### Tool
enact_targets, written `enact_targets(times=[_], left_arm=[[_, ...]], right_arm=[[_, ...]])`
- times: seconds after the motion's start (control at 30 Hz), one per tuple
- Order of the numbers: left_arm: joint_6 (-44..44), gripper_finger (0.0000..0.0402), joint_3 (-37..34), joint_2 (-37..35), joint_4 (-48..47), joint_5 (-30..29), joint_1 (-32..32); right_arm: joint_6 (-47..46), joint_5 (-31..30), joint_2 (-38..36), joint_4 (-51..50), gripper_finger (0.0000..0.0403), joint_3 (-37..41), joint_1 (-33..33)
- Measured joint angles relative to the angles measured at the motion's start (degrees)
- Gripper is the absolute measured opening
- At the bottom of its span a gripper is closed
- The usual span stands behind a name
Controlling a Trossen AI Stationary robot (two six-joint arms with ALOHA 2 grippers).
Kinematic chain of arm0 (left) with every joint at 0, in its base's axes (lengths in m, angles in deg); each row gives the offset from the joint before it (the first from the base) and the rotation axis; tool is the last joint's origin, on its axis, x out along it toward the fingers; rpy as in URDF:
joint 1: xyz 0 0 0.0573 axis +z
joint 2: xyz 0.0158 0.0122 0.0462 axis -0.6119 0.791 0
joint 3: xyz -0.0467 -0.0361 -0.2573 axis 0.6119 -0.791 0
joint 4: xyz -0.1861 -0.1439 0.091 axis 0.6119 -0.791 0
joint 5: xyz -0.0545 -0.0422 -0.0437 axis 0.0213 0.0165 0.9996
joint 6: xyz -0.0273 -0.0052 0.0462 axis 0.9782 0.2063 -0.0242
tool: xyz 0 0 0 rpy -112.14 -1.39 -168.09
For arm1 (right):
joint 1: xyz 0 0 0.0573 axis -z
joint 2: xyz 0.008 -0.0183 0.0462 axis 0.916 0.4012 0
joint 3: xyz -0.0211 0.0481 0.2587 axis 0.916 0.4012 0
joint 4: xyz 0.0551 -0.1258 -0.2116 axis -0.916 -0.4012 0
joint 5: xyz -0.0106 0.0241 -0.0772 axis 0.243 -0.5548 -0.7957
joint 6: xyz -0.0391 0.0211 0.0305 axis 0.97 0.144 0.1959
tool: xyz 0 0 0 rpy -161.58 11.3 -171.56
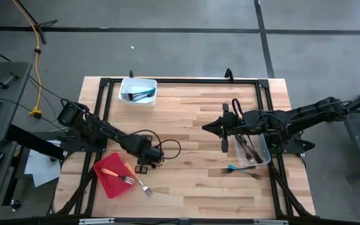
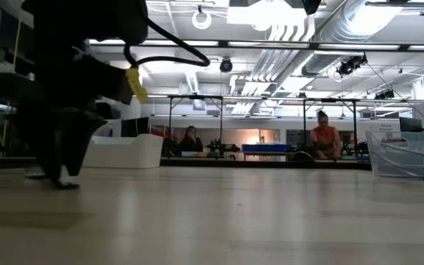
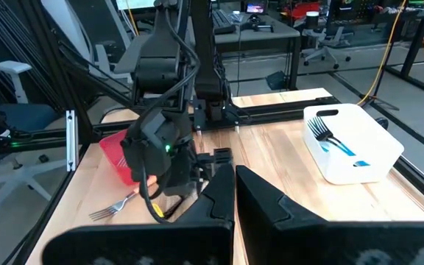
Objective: Sort silverware by color (type)
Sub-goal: Put the black fork into the transparent bin
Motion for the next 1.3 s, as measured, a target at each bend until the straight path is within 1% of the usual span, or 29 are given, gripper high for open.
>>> enact_targets(times=[0.13, 0.2, 0.3, 0.4, 0.53, 0.7, 0.8, 0.93, 1.1, 1.3], left_arm=[[-3.81, 0.0140, 1.60, 0.35, -1.38, -0.75, 1.31], [-7.61, 0.0140, 3.07, 0.13, -3.70, -0.94, 1.77], [-14.26, 0.0140, 4.78, -2.15, -5.17, -0.92, 2.73], [-19.10, 0.0140, 4.54, -5.62, -7.44, -0.69, 4.06], [-21.51, 0.0140, 2.00, -11.23, -7.32, -0.68, 5.52], [-23.33, 0.0140, -4.55, -15.95, -3.18, -1.87, 5.19], [-24.66, 0.0140, -7.64, -16.20, -1.93, -1.96, 4.35], [-25.54, 0.0140, -9.54, -15.29, 0.19, -1.12, 3.64], [-26.04, 0.0140, -9.80, -13.76, 4.02, -1.08, 3.43], [-28.07, 0.0140, -9.88, -11.44, 4.27, -0.42, 3.43]], right_arm=[[-0.02, 0.00, 0.00, 0.02, 0.0000, 0.00, 0.00], [0.00, 0.00, 0.00, 0.02, 0.0000, 0.00, 0.00], [-0.01, -0.02, 0.00, -0.01, 0.0000, 0.00, 0.00], [-0.50, -0.02, 0.00, -0.35, 0.0000, 0.00, 0.00], [-1.42, -0.02, 0.00, -1.62, 0.0000, 0.00, 0.00], [-1.48, -0.02, 0.00, -2.60, 0.0000, 0.00, 0.00], [-1.53, -0.02, 0.00, -2.71, 0.0000, 0.00, 0.00], [-1.53, -0.02, 0.00, -3.00, 0.0000, 0.00, 0.00], [-1.54, -0.04, 0.00, -3.02, 0.0000, 0.00, 0.00], [-1.55, -0.04, 0.00, -3.08, 0.0000, 0.00, 0.00]])
